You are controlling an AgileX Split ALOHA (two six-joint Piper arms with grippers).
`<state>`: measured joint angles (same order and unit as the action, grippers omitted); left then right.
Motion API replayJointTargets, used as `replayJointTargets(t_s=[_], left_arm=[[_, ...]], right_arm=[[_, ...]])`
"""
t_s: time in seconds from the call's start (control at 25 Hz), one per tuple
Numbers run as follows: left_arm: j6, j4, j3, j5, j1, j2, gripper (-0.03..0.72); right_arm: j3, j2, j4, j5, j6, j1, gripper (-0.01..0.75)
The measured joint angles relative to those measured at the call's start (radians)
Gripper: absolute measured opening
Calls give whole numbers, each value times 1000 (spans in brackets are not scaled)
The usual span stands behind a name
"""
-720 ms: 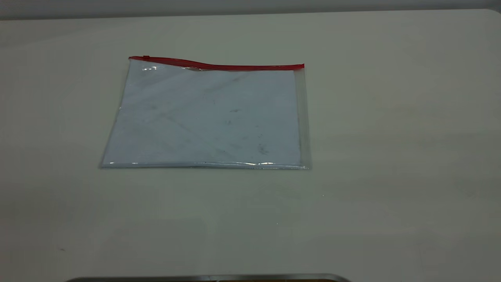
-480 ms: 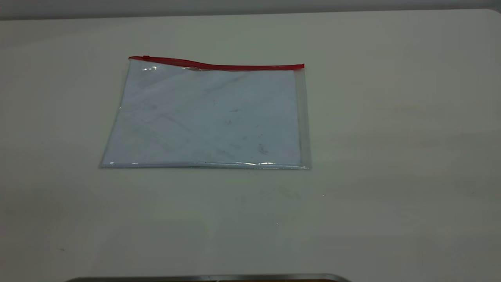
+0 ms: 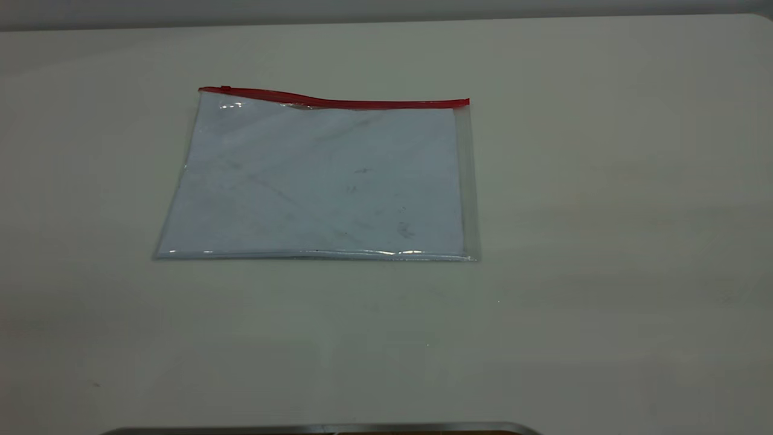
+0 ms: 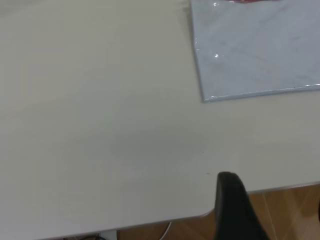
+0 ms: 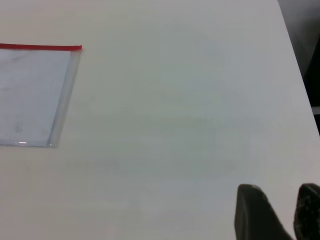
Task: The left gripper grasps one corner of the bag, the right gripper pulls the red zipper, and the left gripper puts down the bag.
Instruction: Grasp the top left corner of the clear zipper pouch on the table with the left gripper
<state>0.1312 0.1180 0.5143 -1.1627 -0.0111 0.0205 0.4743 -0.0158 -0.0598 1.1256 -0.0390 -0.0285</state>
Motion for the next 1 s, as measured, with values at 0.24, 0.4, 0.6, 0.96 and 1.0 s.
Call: replayJointTargets(t_s=[0.24, 0.4, 0.6, 0.96, 1.0], left_arm=[[0, 0, 0, 0, 0, 0, 465], [0, 0, 0, 0, 0, 0, 465], [0, 12, 0, 0, 0, 0, 465], [1, 83, 0, 66, 0, 0, 465], [1, 84, 0, 100, 0, 0, 465]], right_arm=[[0, 0, 0, 0, 0, 0, 237], [0, 0, 0, 0, 0, 0, 237], [0, 0, 2, 0, 0, 0, 237], [0, 0, 3, 0, 0, 0, 237], [0, 0, 1, 0, 1, 0, 237]])
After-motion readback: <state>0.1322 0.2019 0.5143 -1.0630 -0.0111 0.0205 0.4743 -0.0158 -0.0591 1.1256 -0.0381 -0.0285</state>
